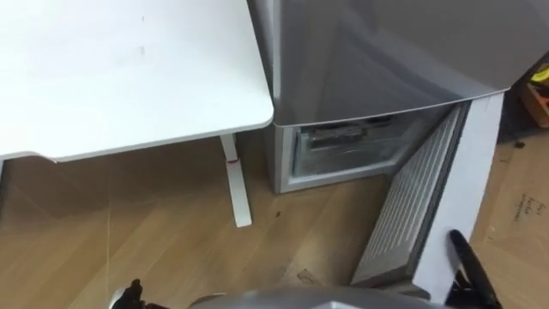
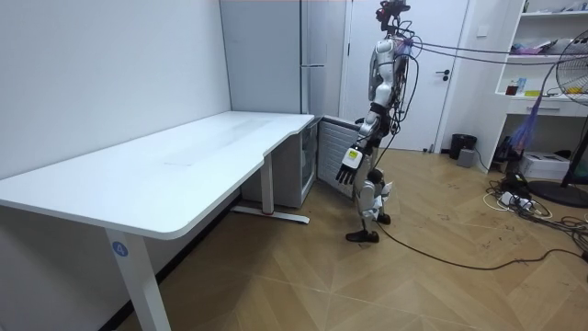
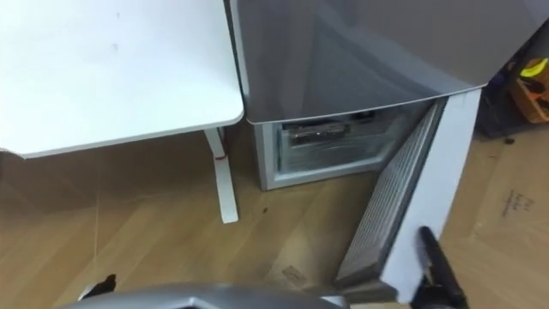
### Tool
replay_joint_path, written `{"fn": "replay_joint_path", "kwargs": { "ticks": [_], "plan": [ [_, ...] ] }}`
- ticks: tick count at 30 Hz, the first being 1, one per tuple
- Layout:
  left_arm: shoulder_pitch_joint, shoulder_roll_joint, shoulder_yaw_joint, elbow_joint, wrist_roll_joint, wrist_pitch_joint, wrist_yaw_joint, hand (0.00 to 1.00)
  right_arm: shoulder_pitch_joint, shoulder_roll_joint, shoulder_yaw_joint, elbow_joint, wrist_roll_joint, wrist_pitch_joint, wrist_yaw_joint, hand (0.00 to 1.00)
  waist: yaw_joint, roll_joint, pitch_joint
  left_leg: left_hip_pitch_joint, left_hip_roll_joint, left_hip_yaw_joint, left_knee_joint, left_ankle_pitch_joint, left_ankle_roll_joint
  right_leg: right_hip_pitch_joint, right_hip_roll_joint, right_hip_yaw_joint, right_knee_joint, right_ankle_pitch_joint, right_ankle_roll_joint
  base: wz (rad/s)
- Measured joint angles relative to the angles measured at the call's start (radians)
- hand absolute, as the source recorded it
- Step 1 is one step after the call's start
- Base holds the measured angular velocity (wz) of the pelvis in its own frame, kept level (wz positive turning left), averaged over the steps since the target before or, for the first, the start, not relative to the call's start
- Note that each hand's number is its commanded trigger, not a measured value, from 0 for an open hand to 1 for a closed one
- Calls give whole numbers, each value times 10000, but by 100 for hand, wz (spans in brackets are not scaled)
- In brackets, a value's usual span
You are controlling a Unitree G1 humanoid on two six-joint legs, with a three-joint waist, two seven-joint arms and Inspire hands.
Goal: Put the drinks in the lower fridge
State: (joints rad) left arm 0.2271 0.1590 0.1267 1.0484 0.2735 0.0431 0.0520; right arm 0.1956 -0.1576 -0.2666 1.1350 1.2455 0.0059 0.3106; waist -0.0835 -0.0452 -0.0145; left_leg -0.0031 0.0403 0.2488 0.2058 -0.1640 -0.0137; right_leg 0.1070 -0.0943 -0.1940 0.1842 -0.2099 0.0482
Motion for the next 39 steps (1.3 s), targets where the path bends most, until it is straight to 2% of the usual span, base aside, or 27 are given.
{"fn": "replay_joint_path", "kwargs": {
  "ticks": [4, 6, 12, 13, 14, 15, 16, 17, 18, 20, 24, 27, 30, 33, 37, 39],
  "plan": [
    [-138, -4, -262, 78, -8, -2, -21, 0, -7, 34, 1457, -230, -28, 242, 949, 0, 261, 8, 10, -12, 23, 5, 8, 11, -9, -36, 18, -3, -8, 7, -13, 0],
    [-271, 32, -688, 86, -88, 1, 0, 0, -2, 47, 2574, -504, -48, 416, 1320, 0, 453, 16, 51, -54, 35, -15, 49, 11, -9, -45, 33, -4, -14, 16, -28, 0],
    [-665, 107, -1605, 142, -86, -1, 233, 0, 20, 101, 4887, -1571, -372, 618, 2143, 0, 934, 46, 88, -221, 52, -67, 153, 5, -6, -96, 47, -60, -7, 23, -37, 2],
    [-708, 107, -1661, 144, -84, -1, 238, 0, 6, 102, 5044, -1745, -419, 618, 2225, 0, 987, 25, 93, -230, 52, -72, 155, 6, -5, -104, 47, -61, -7, 28, -43, 0],
    [-786, 101, -1719, 181, -84, -2, 233, 0, -27, 117, 5287, -2016, -494, 626, 2471, 0, 1108, 82, 157, -237, 52, -75, 156, 6, -5, -111, 48, -59, -9, 31, -47, 0],
    [-826, 94, -1795, 220, -81, -1, 240, 0, -84, 118, 5518, -2201, -608, 639, 2691, 0, 1193, 90, 162, -268, 52, -97, 170, 6, -4, -122, 52, -69, -4, 31, -46, 5],
    [-826, 109, -1844, 220, -81, -1, 239, 0, -153, 109, 5664, -2265, -651, 684, 2775, 0, 1213, 91, 161, -306, 52, -128, 188, 5, -4, -137, 56, -98, -4, 31, -46, 11],
    [-853, 131, -2025, 218, -79, 0, 248, 0, -273, 83, 5963, -2527, -756, 765, 2869, 0, 1240, 165, 113, -404, 53, -180, 232, 7, -5, -211, 68, -131, 0, 31, -47, 14],
    [-883, 117, -2164, 219, -87, 10, 260, 0, -400, 81, 6179, -2860, -891, 846, 2950, 0, 1261, 166, 173, -453, 53, -237, 297, 9, -4, -212, 71, -211, -7, 35, -52, 17],
    [-943, 140, -2432, 212, -85, 23, 275, 0, -478, 79, 6471, -3486, -1128, 887, 3160, 0, 1313, 132, 175, -601, 51, -366, 413, 11, -2, -235, 80, -331, -8, 39, -57, 20],
    [-1260, 95, -2679, 368, -76, 49, 267, 0, -953, 134, 7116, -4465, -1710, 990, 3698, 0, 1646, 242, 274, -743, 34, -569, 542, 9, 1, -240, 90, -521, -60, 44, -62, 15],
    [-1338, 101, -2969, 354, -90, 63, 288, 0, -1425, 170, 7552, -4489, -2120, 1109, 3914, 0, 1767, 257, 266, -776, 25, -620, 540, 10, -2, -207, 103, -565, -130, 46, -66, 6],
    [-1357, 97, -3081, 349, -87, 201, 290, 0, -1534, 148, 7573, -4489, -2358, 1270, 3908, 0, 1756, 284, 247, -849, 14, -638, 540, 11, -1, -193, 102, -572, -140, 46, -66, 2],
    [-1305, 107, -2985, 331, -81, 242, 289, 0, -1581, 103, 7524, -4331, -2485, 1275, 3892, 0, 1747, 229, 250, -832, 6, -653, 538, 12, 0, -174, 98, -560, -148, 46, -66, 0],
    [-1148, 115, -2818, 110, -71, 433, 285, 0, -1534, -155, 7406, -4049, -2709, 1282, 3834, 0, 1735, 125, 254, -812, 4, -661, 538, 12, 0, -144, 93, -588, -158, 46, -66, 0],
    [-1056, 106, -2668, 9, -79, 457, 322, 0, -1371, -267, 7225, -3919, -2938, 1401, 3728, 0, 1735, 104, 255, -810, -5, -718, 539, 9, 0, -108, 95, -620, -156, 46, -65, 6]
  ]
}}
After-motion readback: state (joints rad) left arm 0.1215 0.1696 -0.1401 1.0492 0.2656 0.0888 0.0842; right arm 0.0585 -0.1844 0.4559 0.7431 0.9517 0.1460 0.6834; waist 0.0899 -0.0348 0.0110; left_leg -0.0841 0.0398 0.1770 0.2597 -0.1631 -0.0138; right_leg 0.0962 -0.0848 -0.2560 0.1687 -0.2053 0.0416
